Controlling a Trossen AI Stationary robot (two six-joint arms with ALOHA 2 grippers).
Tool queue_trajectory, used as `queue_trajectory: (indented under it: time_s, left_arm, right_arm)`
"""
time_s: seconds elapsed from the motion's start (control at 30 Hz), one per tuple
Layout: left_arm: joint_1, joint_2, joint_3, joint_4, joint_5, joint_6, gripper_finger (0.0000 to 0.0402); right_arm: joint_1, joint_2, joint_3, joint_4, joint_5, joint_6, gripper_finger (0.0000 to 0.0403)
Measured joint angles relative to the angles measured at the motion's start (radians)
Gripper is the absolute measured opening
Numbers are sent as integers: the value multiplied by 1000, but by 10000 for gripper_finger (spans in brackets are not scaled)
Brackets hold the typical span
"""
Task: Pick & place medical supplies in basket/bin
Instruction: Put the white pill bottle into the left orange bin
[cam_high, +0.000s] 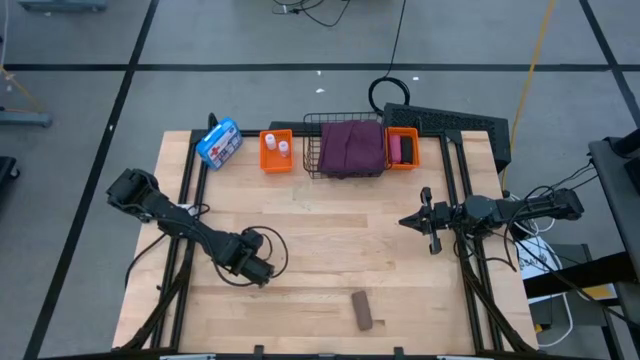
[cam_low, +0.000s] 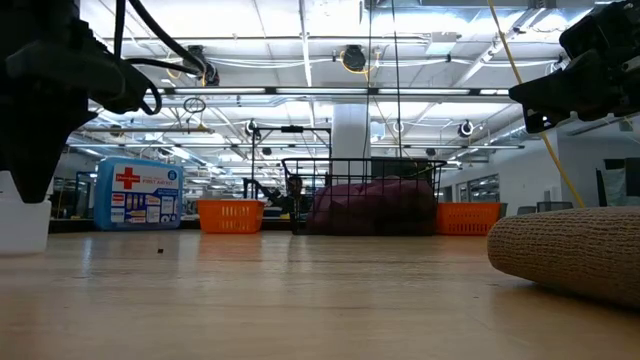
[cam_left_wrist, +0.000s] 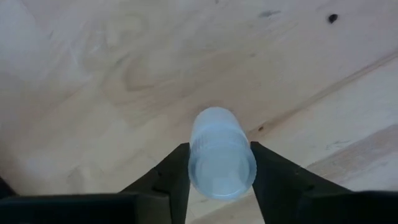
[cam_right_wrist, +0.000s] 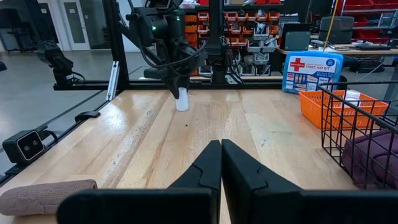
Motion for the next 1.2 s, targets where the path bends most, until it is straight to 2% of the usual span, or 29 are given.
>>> queue_trajectory:
  time_s: [0.13, 0.27, 0.47, 0.6, 0.83, 1.2]
  left_arm:
    - [0, 0, -1, 51, -10, 17, 159]
    - [10, 0, -1, 83, -14, 30, 148]
    - [65, 0, -1, 101, -17, 79, 140]
    - [111, 0, -1, 101, -17, 133, 150]
    - [223, 0, -1, 131, -26, 276, 141]
    - [459, 0, -1, 258, -27, 618, 145]
  right_arm:
    - [0, 0, 0, 0, 0, 0, 0]
    - [0, 0, 0, 0, 0, 0, 0]
    - [0, 0, 0, 0, 0, 0, 0]
    - [0, 0, 0, 0, 0, 0, 0]
    - [0, 0, 0, 0, 0, 0, 0]
    - [0, 0, 0, 0, 0, 0, 0]
